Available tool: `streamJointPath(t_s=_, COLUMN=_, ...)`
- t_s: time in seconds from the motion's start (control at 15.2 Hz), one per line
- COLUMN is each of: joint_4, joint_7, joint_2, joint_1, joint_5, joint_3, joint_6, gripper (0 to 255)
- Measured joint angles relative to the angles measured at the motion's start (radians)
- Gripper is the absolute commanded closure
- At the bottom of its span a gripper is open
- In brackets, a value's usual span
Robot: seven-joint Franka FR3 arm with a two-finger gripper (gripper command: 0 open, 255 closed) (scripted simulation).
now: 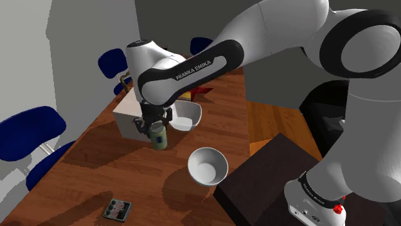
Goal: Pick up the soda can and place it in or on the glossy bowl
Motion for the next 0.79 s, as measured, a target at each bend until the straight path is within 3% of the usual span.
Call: streamJointPath(t_s=0.79, joint_4=0.126, joint_7=-0.233, joint_2=0.051, joint_1=-0.160, joint_5=-0.002, joint_3=-0.066, joint_6=-0.079, gripper=255)
